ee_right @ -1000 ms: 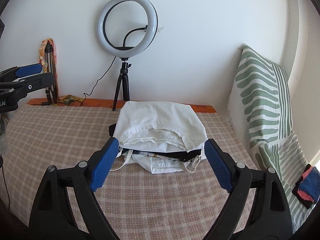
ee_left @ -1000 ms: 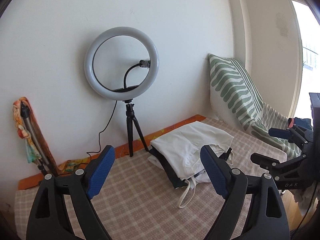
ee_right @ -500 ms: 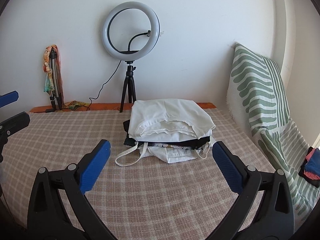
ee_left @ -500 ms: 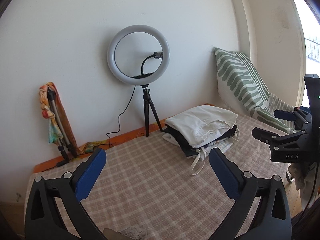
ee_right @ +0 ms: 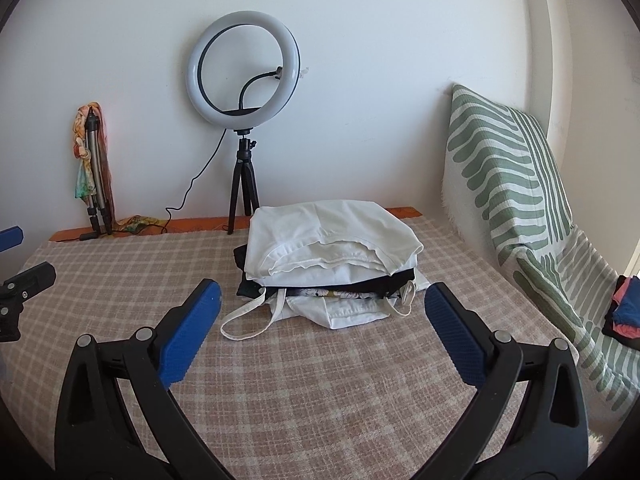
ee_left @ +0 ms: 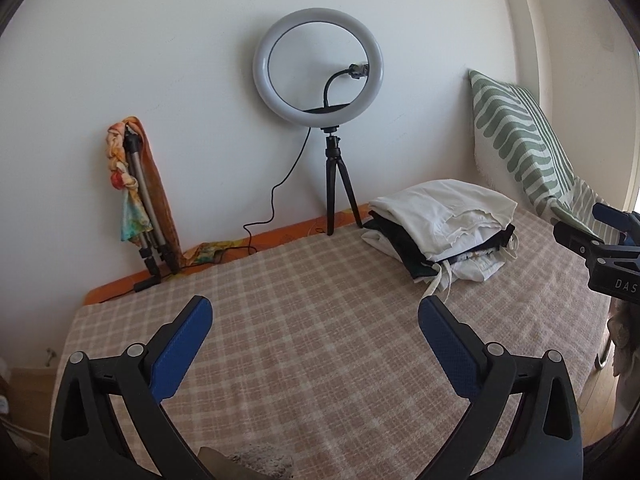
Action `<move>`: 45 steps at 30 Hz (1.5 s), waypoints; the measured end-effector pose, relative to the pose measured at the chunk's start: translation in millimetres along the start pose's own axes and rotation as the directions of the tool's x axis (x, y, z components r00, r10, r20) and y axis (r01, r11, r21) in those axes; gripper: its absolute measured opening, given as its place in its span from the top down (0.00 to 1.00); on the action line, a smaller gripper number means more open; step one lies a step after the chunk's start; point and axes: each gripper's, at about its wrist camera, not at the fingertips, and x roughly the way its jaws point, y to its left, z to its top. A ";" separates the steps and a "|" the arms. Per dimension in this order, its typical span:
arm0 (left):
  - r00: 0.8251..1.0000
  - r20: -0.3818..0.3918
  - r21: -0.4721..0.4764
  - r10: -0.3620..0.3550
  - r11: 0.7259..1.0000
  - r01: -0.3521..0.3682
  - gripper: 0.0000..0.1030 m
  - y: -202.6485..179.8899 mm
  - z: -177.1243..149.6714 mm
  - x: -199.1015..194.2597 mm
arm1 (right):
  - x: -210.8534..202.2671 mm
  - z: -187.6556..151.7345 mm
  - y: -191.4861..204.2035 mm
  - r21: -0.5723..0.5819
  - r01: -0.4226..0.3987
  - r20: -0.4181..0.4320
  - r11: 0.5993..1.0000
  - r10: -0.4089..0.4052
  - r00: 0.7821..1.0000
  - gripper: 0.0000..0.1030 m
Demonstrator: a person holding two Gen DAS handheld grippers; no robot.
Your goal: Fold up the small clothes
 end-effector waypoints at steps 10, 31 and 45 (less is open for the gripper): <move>1.000 -0.007 0.018 0.003 1.000 -0.003 0.01 1.4 -1.8 3.4 | 3.8 -2.3 0.0 -0.002 0.004 -0.010 1.000 -0.004 1.000 0.00; 1.000 -0.013 0.018 -0.005 1.000 0.006 0.01 7.2 -3.3 -0.8 | 1.1 -5.5 6.1 0.012 0.000 -0.019 1.000 0.001 1.000 0.00; 1.000 -0.018 0.003 -0.007 1.000 0.007 0.01 7.0 -3.1 -2.1 | 1.2 -5.7 8.9 0.011 -0.002 -0.021 1.000 0.002 1.000 0.00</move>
